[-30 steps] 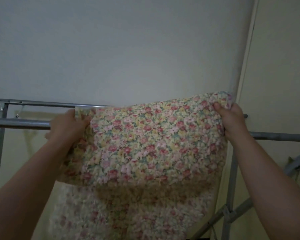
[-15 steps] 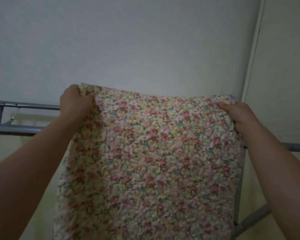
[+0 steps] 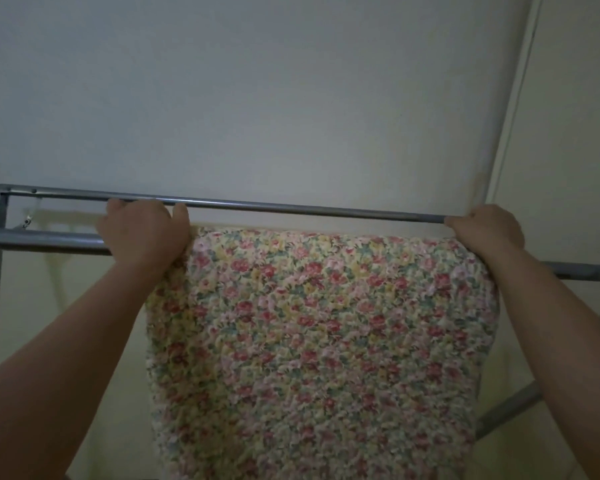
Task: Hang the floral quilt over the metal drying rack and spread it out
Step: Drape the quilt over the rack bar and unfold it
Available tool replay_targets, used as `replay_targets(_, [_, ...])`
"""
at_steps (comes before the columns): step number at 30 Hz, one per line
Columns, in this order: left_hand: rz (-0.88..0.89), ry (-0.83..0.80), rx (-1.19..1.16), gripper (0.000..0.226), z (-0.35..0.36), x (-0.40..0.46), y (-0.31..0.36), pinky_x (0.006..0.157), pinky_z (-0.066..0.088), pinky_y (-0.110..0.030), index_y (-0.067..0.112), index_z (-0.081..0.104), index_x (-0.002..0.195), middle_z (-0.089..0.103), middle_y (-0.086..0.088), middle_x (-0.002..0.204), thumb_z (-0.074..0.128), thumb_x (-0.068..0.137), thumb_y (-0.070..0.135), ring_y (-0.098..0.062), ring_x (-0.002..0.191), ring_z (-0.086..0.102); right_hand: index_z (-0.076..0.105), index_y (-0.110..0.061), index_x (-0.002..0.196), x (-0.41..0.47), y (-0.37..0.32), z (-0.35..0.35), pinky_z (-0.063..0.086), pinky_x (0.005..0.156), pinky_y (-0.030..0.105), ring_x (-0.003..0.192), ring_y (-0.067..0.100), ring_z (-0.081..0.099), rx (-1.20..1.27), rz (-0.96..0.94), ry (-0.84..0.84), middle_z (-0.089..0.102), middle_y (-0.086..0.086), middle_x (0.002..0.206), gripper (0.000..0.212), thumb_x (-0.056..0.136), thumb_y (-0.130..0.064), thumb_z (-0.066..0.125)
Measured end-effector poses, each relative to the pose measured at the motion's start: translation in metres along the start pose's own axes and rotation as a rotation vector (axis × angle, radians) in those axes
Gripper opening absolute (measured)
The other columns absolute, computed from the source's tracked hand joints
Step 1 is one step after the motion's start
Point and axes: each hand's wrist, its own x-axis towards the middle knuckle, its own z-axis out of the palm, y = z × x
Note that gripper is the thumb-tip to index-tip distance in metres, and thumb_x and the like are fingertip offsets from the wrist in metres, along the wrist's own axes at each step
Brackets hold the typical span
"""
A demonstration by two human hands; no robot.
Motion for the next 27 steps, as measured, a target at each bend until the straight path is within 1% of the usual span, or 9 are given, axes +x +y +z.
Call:
replay_targets(2, [0.097, 0.158, -0.134, 0.044, 0.002, -0.017, -0.010, 0.082, 0.035, -0.045, -0.003, 0.066, 0.091, 0.063, -0.029, 0.092, 0.045, 0.085, 0.034, -0.043, 0.098, 0.048, 0.061, -0.010, 0.068, -0.014, 0.009, -0.003, 0.034, 0.055, 0.027, 0.063, 0.025, 0.053, 0.106, -0.102, 0.058, 0.064, 0.011, 0.077, 0.034, 0.081, -0.041, 0.060])
replay_targets(6, [-0.014, 0.156, -0.562, 0.051, 0.012, -0.065, -0.030, 0.083, 0.039, -0.045, 0.001, 0.048, 0.111, 0.048, -0.026, 0.110, 0.051, 0.081, 0.042, -0.040, 0.100, 0.049, 0.070, -0.013, 0.090, -0.046, 0.032, -0.004, 0.040, 0.076, 0.028, 0.085, 0.023, 0.061, 0.259, -0.300, 0.086, 0.069, 0.009, 0.090, 0.021, 0.085, -0.032, 0.062])
replay_targets(9, [-0.040, 0.096, -0.654, 0.061, 0.014, -0.089, -0.030, 0.083, 0.040, -0.043, -0.001, 0.041, 0.118, 0.040, -0.026, 0.120, 0.062, 0.078, 0.040, -0.034, 0.108, 0.043, 0.068, -0.009, 0.097, -0.059, 0.034, 0.002, 0.045, 0.075, 0.034, 0.090, 0.034, 0.063, 0.213, -0.379, 0.212, 0.070, 0.019, 0.096, 0.029, 0.087, -0.034, 0.056])
replay_targets(12, [-0.097, 0.091, -0.699, 0.059, 0.010, -0.090, -0.028, 0.083, 0.038, -0.036, 0.004, 0.041, 0.120, 0.045, -0.020, 0.118, 0.068, 0.078, 0.036, -0.026, 0.104, 0.046, 0.064, -0.006, 0.102, -0.072, 0.034, 0.013, 0.046, 0.071, 0.037, 0.090, 0.038, 0.061, 0.199, -0.367, 0.348, 0.067, 0.022, 0.097, 0.042, 0.086, -0.040, 0.043])
replay_targets(15, [-0.282, -0.039, -0.789, 0.059, 0.012, -0.091, -0.036, 0.076, 0.041, -0.034, 0.016, 0.044, 0.113, 0.056, -0.004, 0.101, 0.068, 0.072, 0.049, -0.021, 0.087, 0.054, 0.055, -0.003, 0.116, -0.089, 0.037, 0.026, 0.042, 0.084, 0.038, 0.104, 0.037, 0.054, 0.323, -0.297, 0.388, 0.060, 0.023, 0.112, 0.040, 0.090, -0.032, 0.047])
replay_targets(18, [-0.421, -0.264, -0.976, 0.043, 0.017, -0.097, -0.050, 0.072, 0.052, -0.041, 0.021, 0.060, 0.091, 0.066, -0.004, 0.092, 0.068, 0.065, 0.054, -0.023, 0.082, 0.063, 0.043, 0.000, 0.124, -0.115, 0.046, 0.042, 0.037, 0.090, 0.033, 0.111, 0.030, 0.047, 0.589, -0.181, 0.428, 0.050, 0.023, 0.122, 0.050, 0.085, -0.027, 0.060])
replay_targets(21, [-0.492, -0.540, -1.156, 0.033, 0.022, -0.102, -0.070, 0.058, 0.054, -0.032, 0.023, 0.069, 0.082, 0.073, -0.002, 0.085, 0.076, 0.062, 0.048, -0.019, 0.072, 0.071, 0.039, -0.009, 0.130, -0.145, 0.063, 0.064, 0.040, 0.086, 0.031, 0.113, 0.022, 0.050, 0.893, 0.081, 0.154, 0.049, 0.012, 0.129, 0.059, 0.082, -0.030, 0.067])
replay_targets(23, [-0.491, -0.688, -1.188, 0.050, 0.025, -0.106, -0.081, 0.063, 0.053, -0.031, 0.020, 0.070, 0.088, 0.075, -0.001, 0.085, 0.077, 0.051, 0.053, -0.018, 0.075, 0.071, 0.042, -0.013, 0.132, -0.152, 0.075, 0.073, 0.044, 0.090, 0.039, 0.114, 0.026, 0.053, 1.013, 0.233, -0.083, 0.053, 0.007, 0.126, 0.055, 0.084, -0.028, 0.065])
replay_targets(27, [-0.495, -0.603, -1.151, 0.045, 0.028, -0.113, -0.080, 0.068, 0.053, -0.033, 0.021, 0.070, 0.091, 0.074, 0.000, 0.089, 0.075, 0.060, 0.053, -0.022, 0.080, 0.070, 0.052, -0.013, 0.125, -0.150, 0.080, 0.069, 0.043, 0.085, 0.033, 0.100, 0.020, 0.055, 0.913, 0.256, -0.123, 0.058, 0.001, 0.108, 0.049, 0.083, -0.034, 0.066])
